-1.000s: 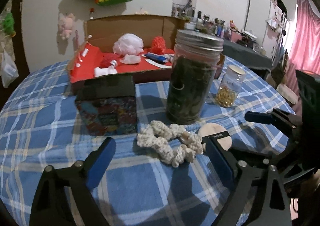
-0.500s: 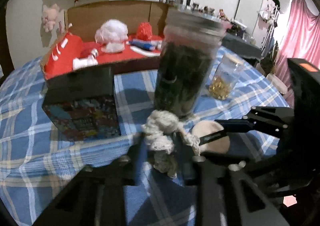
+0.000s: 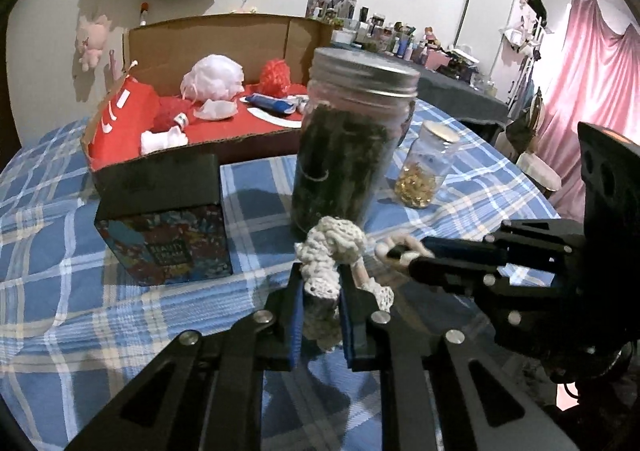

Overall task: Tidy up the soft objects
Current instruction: 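Grasp the cream knitted scrunchie with the left tool while the right tool grasps the beige makeup puff, then lift the scrunchie and makeup puff and carry them toward the box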

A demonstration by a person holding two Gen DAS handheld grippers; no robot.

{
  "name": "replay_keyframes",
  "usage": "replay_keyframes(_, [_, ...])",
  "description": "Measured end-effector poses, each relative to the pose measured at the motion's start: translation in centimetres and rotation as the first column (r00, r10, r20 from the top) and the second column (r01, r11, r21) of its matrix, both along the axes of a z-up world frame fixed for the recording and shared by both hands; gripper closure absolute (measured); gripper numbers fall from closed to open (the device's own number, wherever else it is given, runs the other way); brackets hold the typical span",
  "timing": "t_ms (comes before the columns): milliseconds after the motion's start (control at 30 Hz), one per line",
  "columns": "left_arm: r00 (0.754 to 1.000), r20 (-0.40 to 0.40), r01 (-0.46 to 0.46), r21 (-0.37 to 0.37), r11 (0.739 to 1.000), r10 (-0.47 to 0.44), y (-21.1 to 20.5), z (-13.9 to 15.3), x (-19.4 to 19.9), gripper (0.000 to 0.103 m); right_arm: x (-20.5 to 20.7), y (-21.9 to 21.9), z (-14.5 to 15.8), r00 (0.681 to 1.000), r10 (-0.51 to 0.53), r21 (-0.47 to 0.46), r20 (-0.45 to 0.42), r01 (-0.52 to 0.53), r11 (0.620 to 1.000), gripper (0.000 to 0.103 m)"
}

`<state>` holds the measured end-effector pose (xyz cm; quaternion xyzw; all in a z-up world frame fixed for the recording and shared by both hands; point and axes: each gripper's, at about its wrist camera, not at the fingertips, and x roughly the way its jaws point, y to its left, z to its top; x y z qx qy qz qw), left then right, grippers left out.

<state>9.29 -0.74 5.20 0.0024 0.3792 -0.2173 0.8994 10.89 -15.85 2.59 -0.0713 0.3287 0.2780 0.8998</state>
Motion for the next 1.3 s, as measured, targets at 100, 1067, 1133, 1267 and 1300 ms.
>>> replay_keyframes(100, [1.000, 0.002, 0.005, -0.001, 1.000, -0.005, -0.1, 0.2, -0.1, 0.087, -0.1, -0.2, 0.3, 1.000, -0.009, 0.009, 0.004, 0.009, 1.000, 0.091])
replay_keyframes(1067, [0.996, -0.013, -0.088, -0.006, 0.996, 0.088, 4.0, 0.8, -0.8, 0.087, -0.1, -3.7, 0.3, 0.993, -0.108, 0.032, -0.038, 0.109, 0.993, 0.091])
replay_keyframes(1133, [0.995, -0.013, -0.098, -0.004, 0.995, 0.098, 4.6, 0.8, -1.0, 0.087, -0.1, -4.1, 0.3, 0.992, -0.117, 0.030, -0.039, 0.118, 0.993, 0.091])
replay_keyframes(1267, [0.991, -0.018, -0.133, 0.007, 0.991, 0.133, 6.2, 0.6, -1.1, 0.087, 0.0, -5.1, 0.2, 0.988, -0.144, 0.029, -0.048, 0.145, 0.989, 0.091])
replay_keyframes(1300, [0.990, -0.019, -0.142, 0.008, 0.990, 0.143, 6.6, 0.6, -1.2, 0.087, 0.0, -5.2, 0.1, 0.988, -0.150, 0.029, -0.049, 0.151, 0.988, 0.091])
